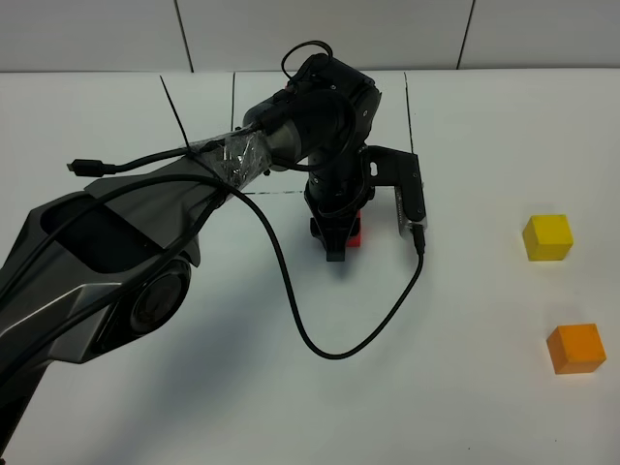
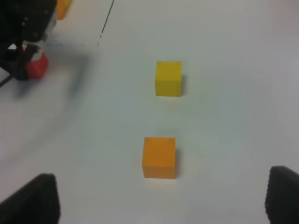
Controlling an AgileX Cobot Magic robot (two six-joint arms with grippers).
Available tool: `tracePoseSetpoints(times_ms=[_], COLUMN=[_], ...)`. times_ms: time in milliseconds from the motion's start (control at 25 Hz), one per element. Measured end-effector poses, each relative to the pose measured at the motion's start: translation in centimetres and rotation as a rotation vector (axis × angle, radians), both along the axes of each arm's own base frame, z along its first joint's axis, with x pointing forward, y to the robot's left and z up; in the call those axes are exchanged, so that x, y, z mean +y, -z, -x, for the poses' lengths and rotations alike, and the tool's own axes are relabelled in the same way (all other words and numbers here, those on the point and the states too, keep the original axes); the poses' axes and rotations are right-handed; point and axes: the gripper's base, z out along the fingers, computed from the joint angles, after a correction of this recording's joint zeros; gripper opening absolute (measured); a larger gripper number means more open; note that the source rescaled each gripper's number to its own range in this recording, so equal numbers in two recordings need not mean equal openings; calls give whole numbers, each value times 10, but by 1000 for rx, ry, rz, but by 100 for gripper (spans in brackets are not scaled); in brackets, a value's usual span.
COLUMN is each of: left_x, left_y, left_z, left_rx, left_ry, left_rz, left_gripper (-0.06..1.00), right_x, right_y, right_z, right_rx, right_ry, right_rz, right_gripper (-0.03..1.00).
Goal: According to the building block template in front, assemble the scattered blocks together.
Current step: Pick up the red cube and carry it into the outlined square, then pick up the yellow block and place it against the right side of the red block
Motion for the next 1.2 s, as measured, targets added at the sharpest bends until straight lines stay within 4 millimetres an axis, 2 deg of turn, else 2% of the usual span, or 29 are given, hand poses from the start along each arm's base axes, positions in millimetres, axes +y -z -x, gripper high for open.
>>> tracePoseSetpoints(times_ms=[240, 320, 400, 560, 640, 720, 840, 1000, 1080, 1200], left_x=[0, 0, 0, 0, 0, 0, 0, 6, 17, 47], left_y=[0, 0, 0, 0, -2, -12, -39, -80, -97, -122], left_z=[0, 0, 0, 0, 0, 0, 1, 1, -4, -19], left_rx=[3, 3, 3, 3, 0, -15, -56, -117, -141, -182], left_ry=[0, 1, 2, 2, 2, 2, -16, -132, -211, -357], left_rz=[4, 4, 4, 4, 7, 19, 53, 114, 142, 177], left_gripper=[0, 4, 22, 69, 86, 96, 100, 100, 100, 100], right_x=[0, 0, 0, 0, 0, 0, 0, 0, 0, 0], right_y=[0, 0, 0, 0, 0, 0, 0, 0, 0, 0], right_z=[0, 0, 0, 0, 0, 0, 0, 0, 0, 0], right_rx=[0, 0, 0, 0, 0, 0, 0, 0, 0, 0], right_ry=[0, 0, 0, 0, 0, 0, 0, 0, 0, 0], right_rz=[0, 1, 1, 1, 1, 1, 1, 1, 1, 1], right_gripper=[76, 76, 76, 75, 75, 75, 75, 75, 75, 75])
